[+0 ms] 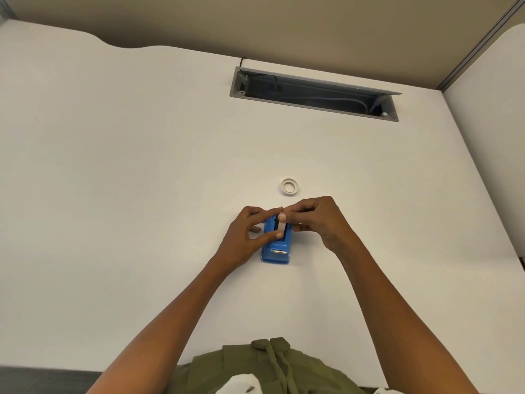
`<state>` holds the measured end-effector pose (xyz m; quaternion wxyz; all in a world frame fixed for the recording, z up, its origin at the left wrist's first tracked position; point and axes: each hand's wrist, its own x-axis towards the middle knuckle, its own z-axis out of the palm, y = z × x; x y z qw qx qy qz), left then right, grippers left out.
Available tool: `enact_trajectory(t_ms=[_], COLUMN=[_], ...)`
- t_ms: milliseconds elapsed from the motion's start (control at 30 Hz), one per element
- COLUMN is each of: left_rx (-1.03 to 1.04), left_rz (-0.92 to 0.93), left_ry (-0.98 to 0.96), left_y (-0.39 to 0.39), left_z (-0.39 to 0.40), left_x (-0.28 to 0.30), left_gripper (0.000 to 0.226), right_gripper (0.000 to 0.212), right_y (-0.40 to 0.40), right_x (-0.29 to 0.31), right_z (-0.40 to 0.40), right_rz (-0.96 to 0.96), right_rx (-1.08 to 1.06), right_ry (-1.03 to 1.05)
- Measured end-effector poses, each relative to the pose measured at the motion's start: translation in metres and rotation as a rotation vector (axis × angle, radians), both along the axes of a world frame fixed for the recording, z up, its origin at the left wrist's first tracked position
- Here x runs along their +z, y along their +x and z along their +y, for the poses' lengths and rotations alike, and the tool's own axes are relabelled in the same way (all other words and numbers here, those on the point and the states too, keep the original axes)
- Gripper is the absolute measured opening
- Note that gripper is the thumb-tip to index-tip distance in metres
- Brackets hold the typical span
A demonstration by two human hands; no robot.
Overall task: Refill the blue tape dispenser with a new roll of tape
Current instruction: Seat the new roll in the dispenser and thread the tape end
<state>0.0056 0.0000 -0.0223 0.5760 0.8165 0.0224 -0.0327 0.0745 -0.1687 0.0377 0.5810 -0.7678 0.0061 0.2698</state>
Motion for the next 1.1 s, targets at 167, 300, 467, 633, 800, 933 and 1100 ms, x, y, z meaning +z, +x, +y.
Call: enact_trajectory(t_ms=[167, 300, 467, 633, 800, 933, 1100], left_rx=[-0.001, 0.000, 0.010, 0.023, 0.009, 0.002, 0.000], left_rz=[-0.019, -0.011, -0.021, -0.032, -0.029, -0.015, -0.012], left_ry=[-0.003, -0.007, -0.027, -0.048, -0.038, -0.032, -0.012], left_y=[-0.001, -0.001, -0.002, -0.002, -0.001, 0.000, 0.000], left_z=[0.001, 0.000, 0.000, -0.002, 0.000, 0.001, 0.001], left_x=[-0.002, -0.001, 0.000, 0.002, 0.002, 0.002, 0.001], left_gripper=[0.050, 0.049, 0.046, 0.040, 0.043, 0.045, 0.050], right_gripper=[0.011, 0.009, 0.006, 0.013, 0.017, 0.010, 0.005], right_y=[-0.007, -0.010, -0.016, -0.025, -0.027, -0.025, -0.022], right_x=[-0.007, -0.011, -0.016, -0.021, -0.024, -0.024, -0.022], right_z=[0.007, 0.012, 0.012, 0.000, 0.002, 0.009, 0.014], right_rz=[0.020, 0.019, -0.105, -0.174, -0.087, -0.012, 0.038], right_rx=[-0.148, -0.233, -0.221, -0.082, -0.109, -0.177, -0.231], right_ry=[0.056, 0.053, 0.021, 0.010, 0.066, 0.106, 0.093])
